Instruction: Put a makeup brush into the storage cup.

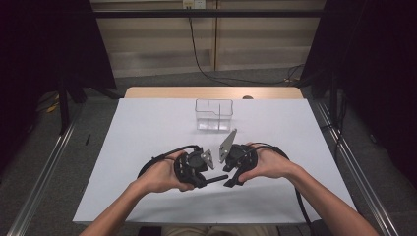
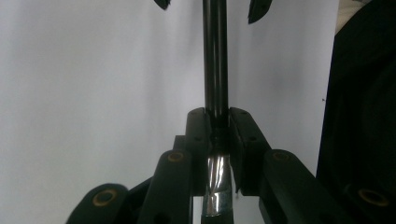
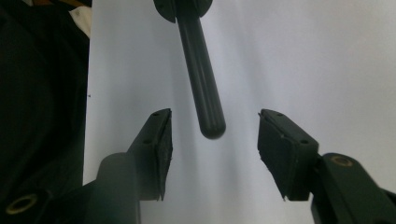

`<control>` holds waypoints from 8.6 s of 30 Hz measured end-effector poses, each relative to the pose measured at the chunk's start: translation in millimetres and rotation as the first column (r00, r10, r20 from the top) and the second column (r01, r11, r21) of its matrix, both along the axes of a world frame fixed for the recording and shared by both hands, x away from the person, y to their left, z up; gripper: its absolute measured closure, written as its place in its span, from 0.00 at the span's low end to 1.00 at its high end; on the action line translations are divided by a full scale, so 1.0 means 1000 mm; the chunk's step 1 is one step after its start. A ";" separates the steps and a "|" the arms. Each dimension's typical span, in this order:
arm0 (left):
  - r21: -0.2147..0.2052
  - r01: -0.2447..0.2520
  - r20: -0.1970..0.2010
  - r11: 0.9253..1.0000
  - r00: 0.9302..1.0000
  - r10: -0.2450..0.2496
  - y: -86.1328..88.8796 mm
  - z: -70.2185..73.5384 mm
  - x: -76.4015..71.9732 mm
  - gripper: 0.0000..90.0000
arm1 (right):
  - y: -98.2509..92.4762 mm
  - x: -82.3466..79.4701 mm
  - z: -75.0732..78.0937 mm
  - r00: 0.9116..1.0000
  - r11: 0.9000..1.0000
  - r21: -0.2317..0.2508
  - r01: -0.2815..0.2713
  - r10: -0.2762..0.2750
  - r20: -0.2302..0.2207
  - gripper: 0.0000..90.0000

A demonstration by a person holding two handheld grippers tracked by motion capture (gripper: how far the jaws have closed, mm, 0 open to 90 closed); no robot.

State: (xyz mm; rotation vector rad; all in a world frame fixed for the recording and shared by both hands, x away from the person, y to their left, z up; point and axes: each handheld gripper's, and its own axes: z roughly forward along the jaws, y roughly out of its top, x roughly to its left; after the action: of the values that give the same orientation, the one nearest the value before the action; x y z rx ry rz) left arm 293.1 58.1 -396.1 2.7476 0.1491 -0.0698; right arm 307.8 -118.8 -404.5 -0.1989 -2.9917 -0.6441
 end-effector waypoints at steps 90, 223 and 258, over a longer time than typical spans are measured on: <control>-0.424 -0.346 0.063 0.837 0.911 0.408 0.077 -0.010 -0.003 0.04 | -0.036 -0.003 -0.009 0.991 0.974 0.183 0.136 -0.131 -0.035 0.89; -0.776 -0.324 -0.034 0.541 0.878 0.477 0.027 -0.008 -0.003 0.35 | -0.061 -0.036 -0.022 0.898 0.639 0.708 0.300 -0.440 0.017 0.89; -0.801 -0.427 -0.245 0.420 0.873 0.421 0.029 0.005 0.005 0.83 | -0.053 -0.036 -0.028 0.903 0.638 0.710 0.299 -0.430 0.006 0.89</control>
State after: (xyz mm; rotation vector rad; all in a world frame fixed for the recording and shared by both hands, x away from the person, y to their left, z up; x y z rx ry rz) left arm 298.4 87.0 -391.2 1.6451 0.6396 -0.0017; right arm 272.0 -172.0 -432.5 -0.7343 -2.5973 -1.8667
